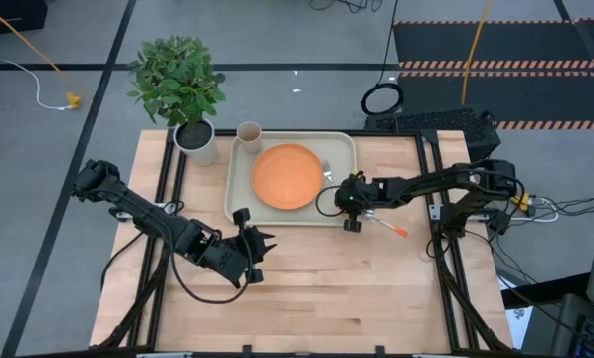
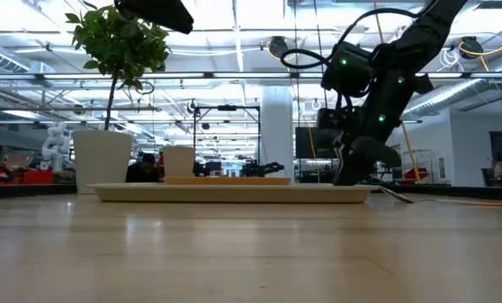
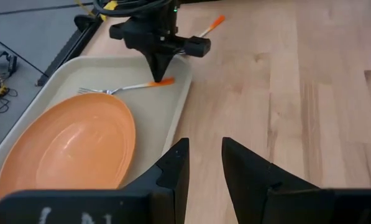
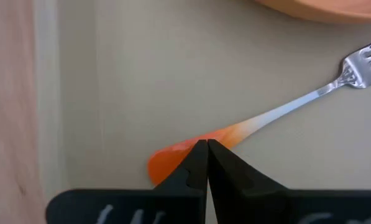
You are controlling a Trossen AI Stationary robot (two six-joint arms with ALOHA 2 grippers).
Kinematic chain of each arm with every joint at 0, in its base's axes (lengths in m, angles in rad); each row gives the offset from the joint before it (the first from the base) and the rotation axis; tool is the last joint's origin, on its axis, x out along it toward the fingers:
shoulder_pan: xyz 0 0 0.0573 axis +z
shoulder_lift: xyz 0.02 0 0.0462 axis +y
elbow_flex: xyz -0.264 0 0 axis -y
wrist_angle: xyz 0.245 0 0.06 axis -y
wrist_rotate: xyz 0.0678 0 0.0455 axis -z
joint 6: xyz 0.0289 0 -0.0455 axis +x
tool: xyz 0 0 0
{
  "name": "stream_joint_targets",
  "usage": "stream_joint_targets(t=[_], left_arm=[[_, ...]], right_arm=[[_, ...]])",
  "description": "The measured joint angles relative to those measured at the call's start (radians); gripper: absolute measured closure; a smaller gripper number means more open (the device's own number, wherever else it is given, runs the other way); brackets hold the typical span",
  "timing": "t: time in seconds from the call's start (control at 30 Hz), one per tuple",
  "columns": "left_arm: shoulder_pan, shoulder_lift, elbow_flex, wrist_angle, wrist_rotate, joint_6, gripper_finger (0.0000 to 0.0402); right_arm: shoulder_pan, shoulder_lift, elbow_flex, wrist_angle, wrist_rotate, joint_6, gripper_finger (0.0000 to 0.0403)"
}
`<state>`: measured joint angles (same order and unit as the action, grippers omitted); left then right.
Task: Pick and place plate/cup/fork/spoon on tray
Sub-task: Put the orange fork on the right side of the brown tray
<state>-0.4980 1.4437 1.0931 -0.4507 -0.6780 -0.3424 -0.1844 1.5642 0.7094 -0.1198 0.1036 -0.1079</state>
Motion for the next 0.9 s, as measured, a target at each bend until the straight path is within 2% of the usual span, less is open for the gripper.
stream_joint_targets(t=[0.73, 0.9], left_arm=[[0.0, 0.0, 0.0, 0.023, 0.045, 0.004, 0.0304], [0.0, 0.0, 0.0, 0.049, 0.05, 0.021, 0.0304]], right_arm=[[0.002, 0.019, -0.002, 0.072, 0.005, 0.324, 0.0403], [0.001, 0.039, -0.002, 0.131, 0.005, 0.342, 0.0403]])
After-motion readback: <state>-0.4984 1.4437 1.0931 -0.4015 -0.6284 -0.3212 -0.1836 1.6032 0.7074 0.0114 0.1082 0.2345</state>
